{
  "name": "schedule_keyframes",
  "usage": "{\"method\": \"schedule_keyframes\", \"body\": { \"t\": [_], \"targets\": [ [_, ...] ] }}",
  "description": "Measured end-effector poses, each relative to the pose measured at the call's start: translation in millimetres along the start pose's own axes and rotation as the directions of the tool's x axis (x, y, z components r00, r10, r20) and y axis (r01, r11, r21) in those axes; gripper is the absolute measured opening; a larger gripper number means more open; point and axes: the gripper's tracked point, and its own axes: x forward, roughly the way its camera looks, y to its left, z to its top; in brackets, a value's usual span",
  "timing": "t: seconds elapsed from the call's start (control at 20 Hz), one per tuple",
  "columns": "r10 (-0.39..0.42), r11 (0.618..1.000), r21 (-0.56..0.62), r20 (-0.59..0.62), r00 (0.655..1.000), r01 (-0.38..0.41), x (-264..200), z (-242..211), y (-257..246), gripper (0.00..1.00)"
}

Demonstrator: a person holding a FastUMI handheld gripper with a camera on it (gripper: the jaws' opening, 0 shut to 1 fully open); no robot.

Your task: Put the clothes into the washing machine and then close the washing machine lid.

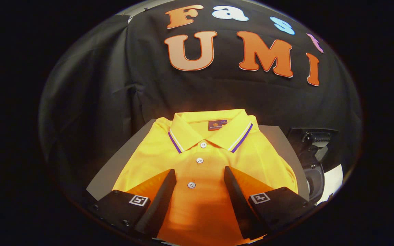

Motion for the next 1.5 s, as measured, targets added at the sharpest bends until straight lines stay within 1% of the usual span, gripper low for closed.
{"method": "schedule_keyframes", "body": {
  "t": [0.05,0.15,0.2,0.25,0.3,0.35,0.45,0.5,0.6,0.7,0.75,0.85,0.95,1.1,1.25,1.5],
  "targets": [
    [0.008,1.000,0.006,-0.008,1.000,-0.007,1.0,-0.4,1.1,0.90],
    [0.035,0.999,0.009,-0.012,0.999,-0.034,3.1,-1.0,2.7,0.79],
    [0.065,0.998,-0.001,0.001,0.998,-0.065,5.5,0.1,6.2,0.71],
    [0.093,0.996,-0.011,0.008,0.996,-0.093,4.7,0.9,6.1,0.55],
    [0.111,0.994,-0.020,0.027,0.993,-0.110,4.5,3.6,4.9,0.45],
    [0.126,0.992,-0.024,0.021,0.992,-0.126,4.7,3.0,3.7,0.34],
    [0.150,0.989,0.006,0.026,0.988,-0.150,6.2,7.1,3.8,0.14],
    [0.154,0.988,0.024,0.037,0.987,-0.155,7.5,9.2,5.1,0.10],
    [0.168,0.986,0.009,0.064,0.984,-0.169,9.0,10.6,7.8,0.10],
    [0.183,0.983,-0.006,0.124,0.975,-0.183,3.1,14.1,8.7,0.09],
    [0.183,0.983,-0.022,0.150,0.972,-0.182,1.3,15.9,7.3,0.09],
    [0.161,0.985,-0.081,0.152,0.975,-0.150,1.3,14.4,4.3,0.09],
    [0.168,0.982,-0.117,0.187,0.968,-0.148,-6.9,21.8,8.7,0.09],
    [0.204,0.977,-0.114,0.288,0.936,-0.178,-25.7,48.3,9.8,0.09],
    [0.243,0.969,-0.122,0.346,0.906,-0.213,-56.0,52.5,10.4,0.09],
    [0.259,0.966,-0.104,0.429,0.865,-0.237,-96.6,78.7,-3.1,0.09]
  ]
}}
